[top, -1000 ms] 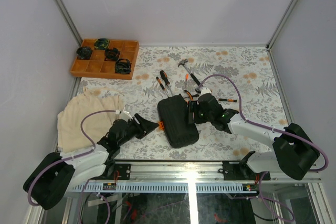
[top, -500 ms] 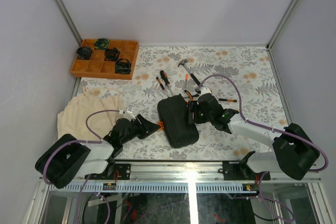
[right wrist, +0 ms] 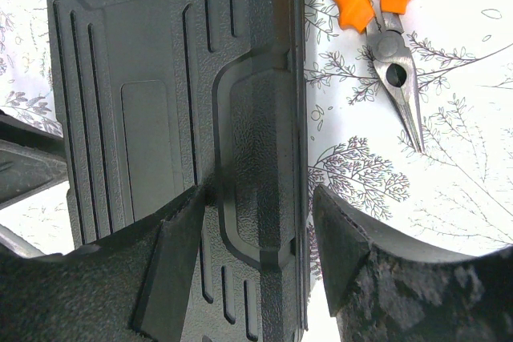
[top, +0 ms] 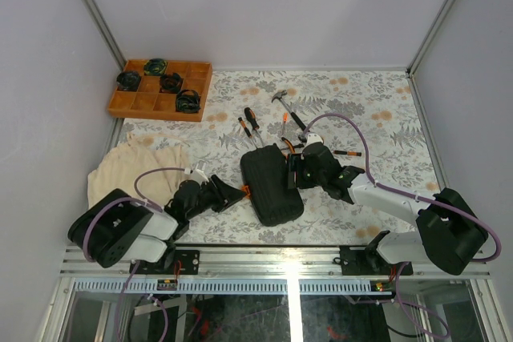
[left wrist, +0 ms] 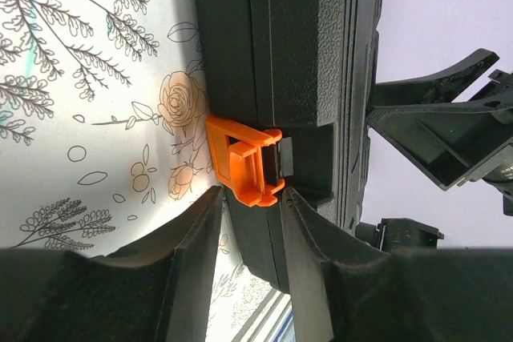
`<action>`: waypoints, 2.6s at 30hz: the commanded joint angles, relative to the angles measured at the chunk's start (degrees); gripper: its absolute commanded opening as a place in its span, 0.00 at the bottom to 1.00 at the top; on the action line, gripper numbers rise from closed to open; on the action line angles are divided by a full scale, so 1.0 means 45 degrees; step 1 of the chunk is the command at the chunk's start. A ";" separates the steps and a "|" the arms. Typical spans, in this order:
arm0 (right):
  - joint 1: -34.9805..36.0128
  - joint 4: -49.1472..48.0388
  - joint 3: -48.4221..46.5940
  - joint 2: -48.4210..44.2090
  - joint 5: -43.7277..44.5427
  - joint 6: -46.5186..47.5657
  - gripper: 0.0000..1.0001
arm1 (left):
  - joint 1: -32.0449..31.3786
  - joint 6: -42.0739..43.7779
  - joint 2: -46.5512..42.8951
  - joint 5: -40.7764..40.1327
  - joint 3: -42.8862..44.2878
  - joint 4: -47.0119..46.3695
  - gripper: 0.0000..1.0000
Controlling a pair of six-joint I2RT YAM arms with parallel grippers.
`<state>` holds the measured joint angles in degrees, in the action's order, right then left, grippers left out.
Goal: Sort the tools into containers
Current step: Open the storage box at the center of the board.
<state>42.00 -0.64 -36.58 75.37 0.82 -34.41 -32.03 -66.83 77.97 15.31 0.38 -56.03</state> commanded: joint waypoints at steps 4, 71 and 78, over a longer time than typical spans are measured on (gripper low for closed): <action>0.0021 0.0763 0.0011 0.0452 -0.0143 0.0461 0.63 | 0.0182 -0.0073 0.1258 0.0376 -0.0420 -0.2549 0.34; 0.0022 0.2690 -0.0326 -0.2453 0.2323 0.1107 0.67 | 0.0171 0.6715 -0.2768 -0.3230 0.9801 1.8077 0.00; 0.0018 0.2609 -0.0020 -0.2590 0.2348 0.1027 0.68 | 0.0063 0.7638 -0.2318 -0.4331 1.1529 2.0451 0.00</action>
<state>42.11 11.51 -37.06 64.79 9.63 -30.15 -31.22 -36.51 66.98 0.36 47.18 28.80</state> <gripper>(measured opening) 0.676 0.070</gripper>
